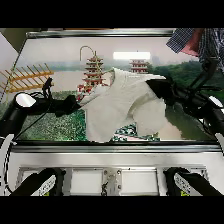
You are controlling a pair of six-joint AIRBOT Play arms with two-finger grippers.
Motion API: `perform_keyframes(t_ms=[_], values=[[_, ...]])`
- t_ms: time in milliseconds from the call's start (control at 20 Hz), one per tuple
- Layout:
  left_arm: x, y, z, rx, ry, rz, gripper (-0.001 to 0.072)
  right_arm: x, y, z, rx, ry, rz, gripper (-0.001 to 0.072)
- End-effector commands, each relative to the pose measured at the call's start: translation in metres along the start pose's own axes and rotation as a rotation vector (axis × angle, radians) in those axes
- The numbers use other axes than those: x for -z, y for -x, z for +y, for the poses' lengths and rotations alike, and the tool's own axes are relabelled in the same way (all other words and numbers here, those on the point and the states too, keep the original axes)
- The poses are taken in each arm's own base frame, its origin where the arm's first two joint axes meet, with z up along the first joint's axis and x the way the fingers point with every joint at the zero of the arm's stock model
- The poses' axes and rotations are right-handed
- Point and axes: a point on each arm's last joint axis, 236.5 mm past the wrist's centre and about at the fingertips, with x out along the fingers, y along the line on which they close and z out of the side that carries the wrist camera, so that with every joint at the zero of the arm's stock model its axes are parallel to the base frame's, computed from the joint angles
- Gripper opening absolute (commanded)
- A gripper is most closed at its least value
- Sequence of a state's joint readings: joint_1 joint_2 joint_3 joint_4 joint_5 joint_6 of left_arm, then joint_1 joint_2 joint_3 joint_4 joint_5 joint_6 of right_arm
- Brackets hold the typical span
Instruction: Fold the clothes and pants, and hang the long-sleeved shirts on hangers.
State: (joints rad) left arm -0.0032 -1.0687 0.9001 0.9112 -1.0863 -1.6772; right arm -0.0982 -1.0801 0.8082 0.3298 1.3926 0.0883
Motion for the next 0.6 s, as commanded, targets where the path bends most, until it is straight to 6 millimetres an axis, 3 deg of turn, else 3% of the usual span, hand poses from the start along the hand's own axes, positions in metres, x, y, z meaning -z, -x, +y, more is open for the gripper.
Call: perform_keyframes(t_ms=[0, 150, 300, 450, 550], values=[[-0.026, 0.029, 0.011, -0.073, -0.05, -0.057, 0.0011, 0.014, 0.0, 0.0, 0.002, -0.004, 0.059, 0.001], [-0.04, 0.055, 0.024, -0.138, -0.063, -0.081, 0.0011, 0.014, 0.0, 0.0, 0.003, -0.001, 0.06, 0.001], [-0.046, 0.062, 0.032, -0.185, -0.083, -0.098, 0.0011, 0.014, 0.0, -0.001, 0.003, -0.001, 0.06, 0.001], [-0.055, 0.071, 0.023, -0.176, -0.103, -0.13, 0.0011, 0.026, 0.001, -0.002, 0.007, 0.007, 0.111, 0.001], [-0.07, 0.089, 0.003, -0.158, -0.143, -0.186, 0.0011, 0.043, 0.004, 0.0, -0.002, 0.018, 0.184, 0.001]])
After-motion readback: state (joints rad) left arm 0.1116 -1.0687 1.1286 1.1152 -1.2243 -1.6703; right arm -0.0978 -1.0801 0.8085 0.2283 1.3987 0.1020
